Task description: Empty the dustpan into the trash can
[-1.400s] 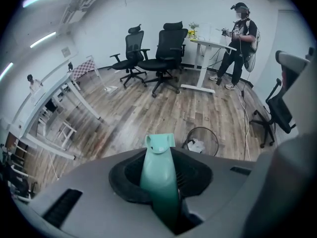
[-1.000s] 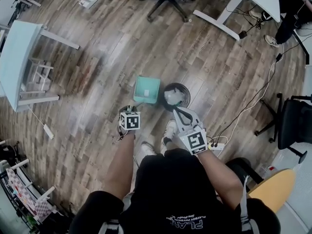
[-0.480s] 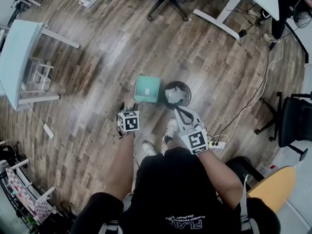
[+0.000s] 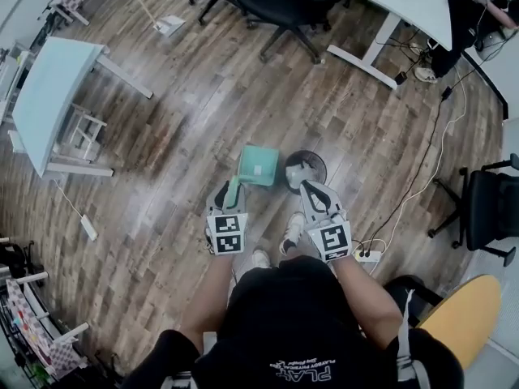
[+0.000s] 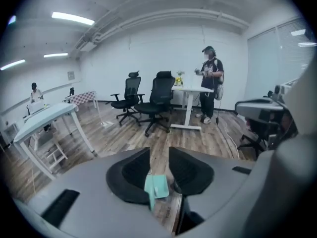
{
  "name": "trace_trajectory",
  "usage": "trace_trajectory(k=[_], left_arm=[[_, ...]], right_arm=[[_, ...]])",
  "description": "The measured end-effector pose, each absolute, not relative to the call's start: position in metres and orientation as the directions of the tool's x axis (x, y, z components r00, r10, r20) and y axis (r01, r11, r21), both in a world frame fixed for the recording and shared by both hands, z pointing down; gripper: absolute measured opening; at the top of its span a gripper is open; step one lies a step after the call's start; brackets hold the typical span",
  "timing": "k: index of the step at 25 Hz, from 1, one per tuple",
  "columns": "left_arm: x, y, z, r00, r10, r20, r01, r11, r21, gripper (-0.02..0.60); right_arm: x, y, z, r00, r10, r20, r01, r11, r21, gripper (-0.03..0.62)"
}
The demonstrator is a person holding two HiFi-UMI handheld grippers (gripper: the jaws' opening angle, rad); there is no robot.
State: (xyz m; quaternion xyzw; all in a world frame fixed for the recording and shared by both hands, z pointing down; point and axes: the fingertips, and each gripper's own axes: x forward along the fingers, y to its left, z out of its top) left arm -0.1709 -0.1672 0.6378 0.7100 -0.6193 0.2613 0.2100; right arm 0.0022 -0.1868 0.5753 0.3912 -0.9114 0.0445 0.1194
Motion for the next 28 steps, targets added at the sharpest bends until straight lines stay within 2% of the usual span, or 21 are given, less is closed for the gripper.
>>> trace_trajectory(k=[2,4,7,10,12,16,24,28], left_arm=[[-0.167,-0.147,0.612,0.144,-0.789,0.597,-0.981,-0.192,-0.017,0.043],[-0.165,-0.124,0.592,0.181,-0.793,0.581,-0.968,-0.248,-0.038,0.025],[-0.164,-0.094,0.571,0.234,-0.802,0.549,-0.954,-0.3,-0.031,0.025],[-0.157,-0.069,0.552,0.349,-0.792,0.502,-0.93,-0.36,0.078,0.025],[-0.153,-0.055,0.536,0.402,-0.797,0.451,-0.909,-0.405,0.096,0.025],[-0.152,-0.025,0.514,0.419,-0.816,0.399,-0.895,-0.445,0.028,0.025],[-0.158,0.0,0.482,0.419,-0.859,0.295,-0.902,-0.43,0.032,0.026],[-0.162,0.006,0.472,0.407,-0.874,0.265,-0.899,-0.435,-0.051,0.026]], right_arm=[[-0.003,-0.171,0.556,-0.65,-0.724,0.229,-0.738,0.674,0.035,0.025],[-0.008,-0.153,0.539,-0.634,-0.744,0.212,-0.751,0.657,0.063,0.025],[-0.015,-0.13,0.518,-0.622,-0.762,0.18,-0.758,0.644,0.103,0.025],[-0.023,-0.106,0.496,-0.621,-0.771,0.143,-0.762,0.636,0.123,0.025],[-0.028,-0.09,0.478,-0.618,-0.778,0.112,-0.766,0.628,0.138,0.025],[-0.031,-0.057,0.451,-0.599,-0.799,0.06,-0.783,0.6,0.164,0.024],[-0.042,-0.022,0.422,-0.587,-0.809,-0.006,-0.792,0.573,0.209,0.025],[-0.047,-0.013,0.413,-0.582,-0.813,-0.021,-0.795,0.564,0.223,0.025]])
